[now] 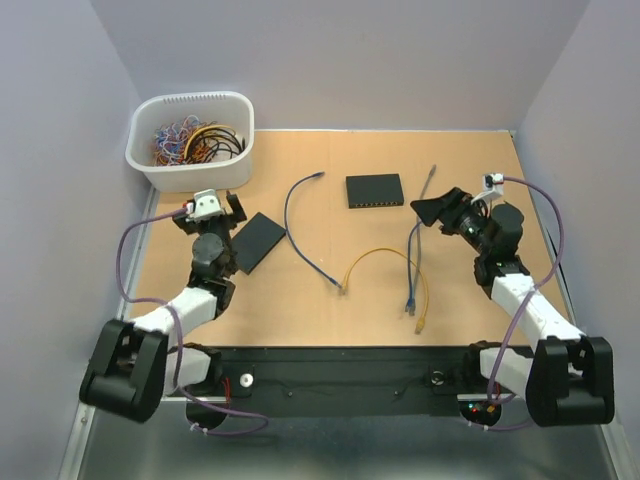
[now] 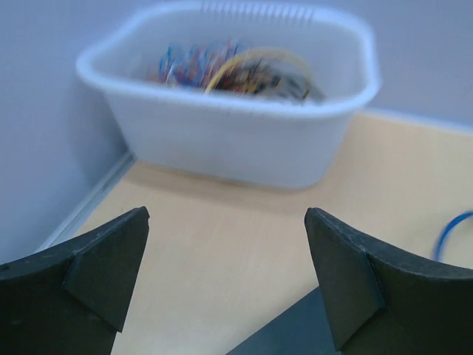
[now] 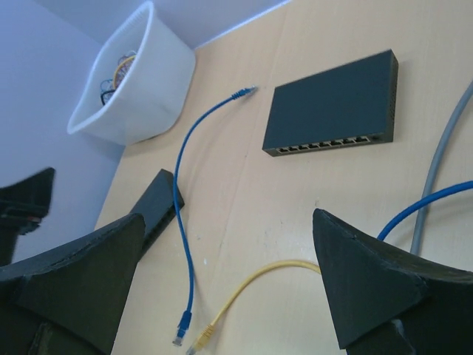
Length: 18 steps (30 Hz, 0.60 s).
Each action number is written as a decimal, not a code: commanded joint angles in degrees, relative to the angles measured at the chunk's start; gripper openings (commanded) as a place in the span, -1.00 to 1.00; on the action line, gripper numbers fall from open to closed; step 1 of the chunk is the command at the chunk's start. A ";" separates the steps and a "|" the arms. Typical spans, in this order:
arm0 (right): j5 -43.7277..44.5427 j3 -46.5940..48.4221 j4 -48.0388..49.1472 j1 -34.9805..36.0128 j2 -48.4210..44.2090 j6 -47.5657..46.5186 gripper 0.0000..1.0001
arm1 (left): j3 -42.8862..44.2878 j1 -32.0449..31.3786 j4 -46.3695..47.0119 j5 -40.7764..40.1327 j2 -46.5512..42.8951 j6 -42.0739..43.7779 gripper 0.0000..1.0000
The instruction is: Insert the plug into the switch port
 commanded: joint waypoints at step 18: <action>-3.54 6.50 -12.04 -0.03 -7.35 -1.94 1.00 | 29.77 -2.29 -27.99 34.77 5.32 -22.57 0.41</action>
